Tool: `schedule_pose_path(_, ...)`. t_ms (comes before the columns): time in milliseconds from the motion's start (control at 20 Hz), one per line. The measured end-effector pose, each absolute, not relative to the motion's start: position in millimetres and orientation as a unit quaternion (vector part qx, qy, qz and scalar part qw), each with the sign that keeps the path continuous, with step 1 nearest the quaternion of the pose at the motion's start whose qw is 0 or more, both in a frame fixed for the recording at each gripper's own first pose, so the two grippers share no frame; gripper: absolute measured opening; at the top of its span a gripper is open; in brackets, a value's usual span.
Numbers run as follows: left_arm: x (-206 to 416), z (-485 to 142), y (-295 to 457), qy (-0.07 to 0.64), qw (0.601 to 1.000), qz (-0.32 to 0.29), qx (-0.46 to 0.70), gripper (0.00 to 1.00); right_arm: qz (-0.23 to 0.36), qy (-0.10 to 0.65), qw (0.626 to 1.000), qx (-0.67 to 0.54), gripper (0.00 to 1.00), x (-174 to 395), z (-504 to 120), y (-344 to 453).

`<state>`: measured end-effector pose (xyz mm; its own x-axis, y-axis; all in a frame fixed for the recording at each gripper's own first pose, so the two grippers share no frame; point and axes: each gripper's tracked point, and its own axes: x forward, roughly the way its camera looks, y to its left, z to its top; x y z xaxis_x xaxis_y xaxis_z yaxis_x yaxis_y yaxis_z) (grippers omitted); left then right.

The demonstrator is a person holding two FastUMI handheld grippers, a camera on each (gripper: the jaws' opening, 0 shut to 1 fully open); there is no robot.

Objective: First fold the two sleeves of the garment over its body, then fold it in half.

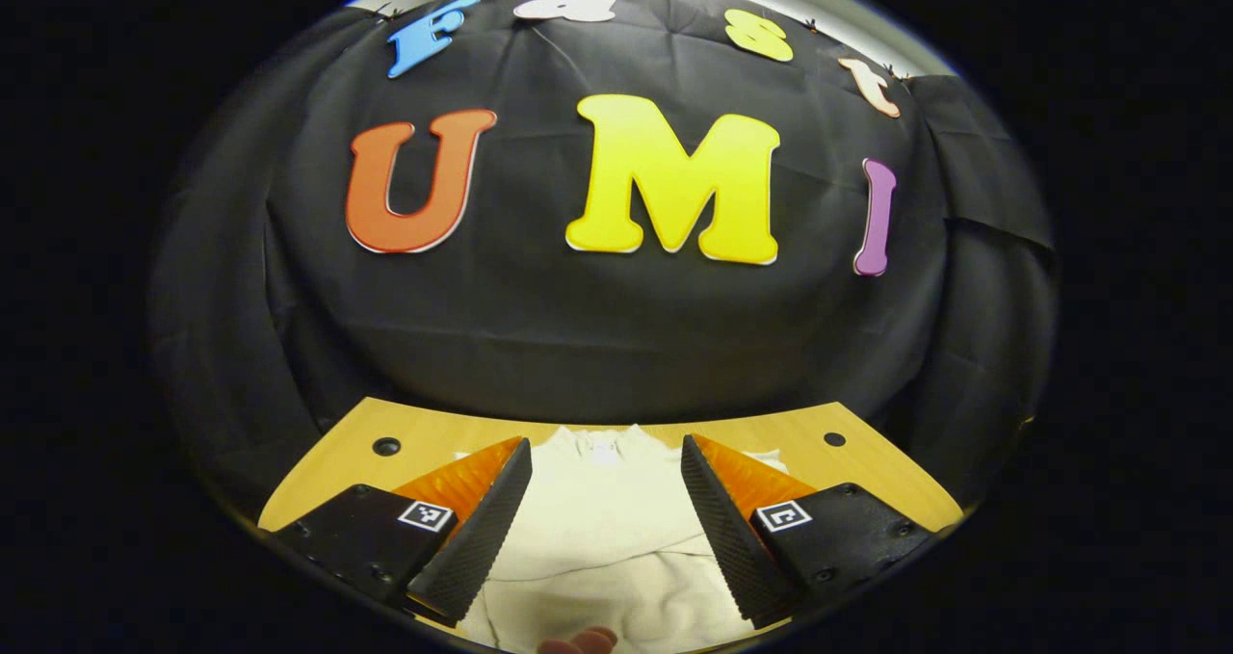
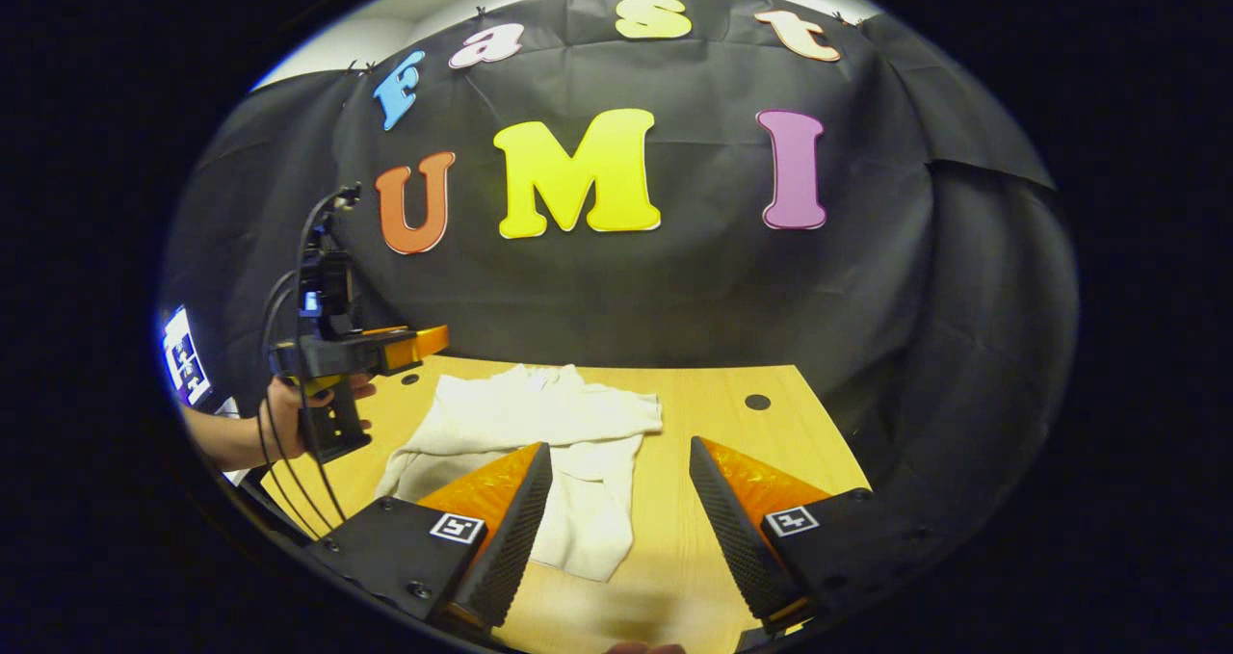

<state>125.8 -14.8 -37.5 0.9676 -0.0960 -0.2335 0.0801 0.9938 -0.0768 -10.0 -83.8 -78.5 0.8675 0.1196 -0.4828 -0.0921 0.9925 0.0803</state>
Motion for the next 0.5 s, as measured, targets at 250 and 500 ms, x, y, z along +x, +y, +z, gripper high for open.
schedule_pose_path(250,64.6,-44.7,21.8,0.121,0.992,-0.046,-0.010,0.98,0.066,0.243,0.968,0.026,0.90,-3.0,-76.3,-61.3)
schedule_pose_path(500,27.6,-74.2,42.2,0.159,0.985,-0.058,-0.016,0.98,0.074,0.264,0.961,0.031,0.90,-5.3,-93.4,-44.3)
